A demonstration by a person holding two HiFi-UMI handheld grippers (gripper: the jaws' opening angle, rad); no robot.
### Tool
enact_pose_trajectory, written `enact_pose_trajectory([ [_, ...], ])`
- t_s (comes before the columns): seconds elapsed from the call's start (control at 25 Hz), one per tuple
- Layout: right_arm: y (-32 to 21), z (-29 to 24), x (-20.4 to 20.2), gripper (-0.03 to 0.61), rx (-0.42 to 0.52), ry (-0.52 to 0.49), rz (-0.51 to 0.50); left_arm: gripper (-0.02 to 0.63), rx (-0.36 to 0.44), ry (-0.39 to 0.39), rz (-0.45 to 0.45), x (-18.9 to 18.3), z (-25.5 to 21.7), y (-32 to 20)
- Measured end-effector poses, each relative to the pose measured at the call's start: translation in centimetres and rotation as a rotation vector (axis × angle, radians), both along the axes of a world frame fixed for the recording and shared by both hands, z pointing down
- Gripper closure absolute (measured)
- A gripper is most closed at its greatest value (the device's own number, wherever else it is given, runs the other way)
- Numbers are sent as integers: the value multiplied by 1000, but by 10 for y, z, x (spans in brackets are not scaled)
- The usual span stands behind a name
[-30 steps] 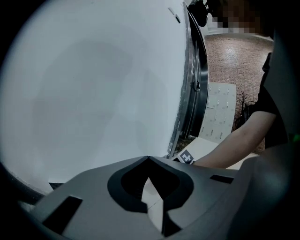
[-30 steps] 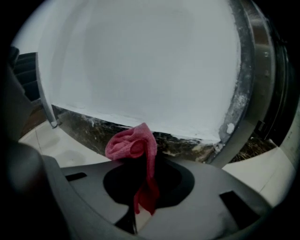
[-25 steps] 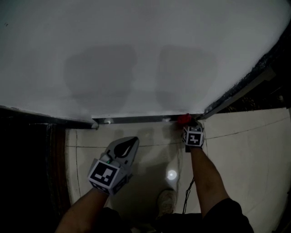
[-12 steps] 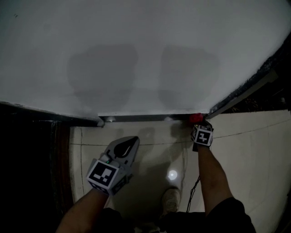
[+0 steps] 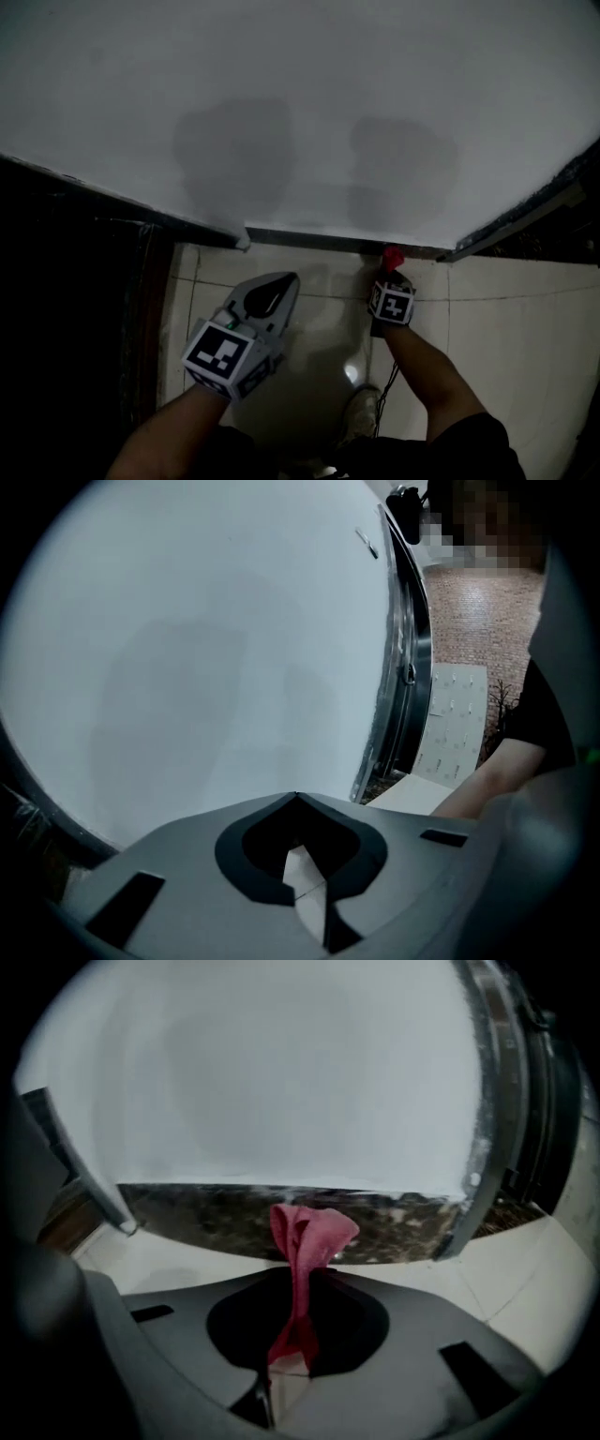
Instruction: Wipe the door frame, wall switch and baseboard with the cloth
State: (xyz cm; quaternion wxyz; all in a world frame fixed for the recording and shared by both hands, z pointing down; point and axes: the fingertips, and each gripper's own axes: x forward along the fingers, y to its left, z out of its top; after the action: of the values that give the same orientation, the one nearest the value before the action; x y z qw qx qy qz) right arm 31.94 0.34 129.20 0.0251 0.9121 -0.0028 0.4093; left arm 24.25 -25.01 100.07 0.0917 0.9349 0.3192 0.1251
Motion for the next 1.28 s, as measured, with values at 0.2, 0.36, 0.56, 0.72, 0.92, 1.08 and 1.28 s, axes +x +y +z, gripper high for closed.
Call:
enact_pose_trajectory([
  [0.2, -132, -10, -10, 534, 17, 56, -357, 623, -8, 7, -64, -11, -13, -35],
  [0.36, -232, -24, -10, 534, 18, 161, -629, 623, -3, 13, -143, -17, -20, -70],
  [0.56, -314, -19, -10, 534, 78, 177, -734, 623, 18, -17, -184, -24, -17, -103],
  [0.72, -358, -13, 8, 534, 101, 187, -747, 623, 5, -66, -234, -32, -15, -125],
  [0.92, -364, -9, 35, 534, 75, 197, -662, 623, 33, -53, -197, -48, -19, -129],
  [1.08, -340, -8, 49, 534, 117, 197, -536, 623, 18, -73, -210, -49, -15, -132],
  [1.28, -307, -13, 56, 534, 84, 212, -511, 623, 3, -64, -182, -44, -17, -120],
])
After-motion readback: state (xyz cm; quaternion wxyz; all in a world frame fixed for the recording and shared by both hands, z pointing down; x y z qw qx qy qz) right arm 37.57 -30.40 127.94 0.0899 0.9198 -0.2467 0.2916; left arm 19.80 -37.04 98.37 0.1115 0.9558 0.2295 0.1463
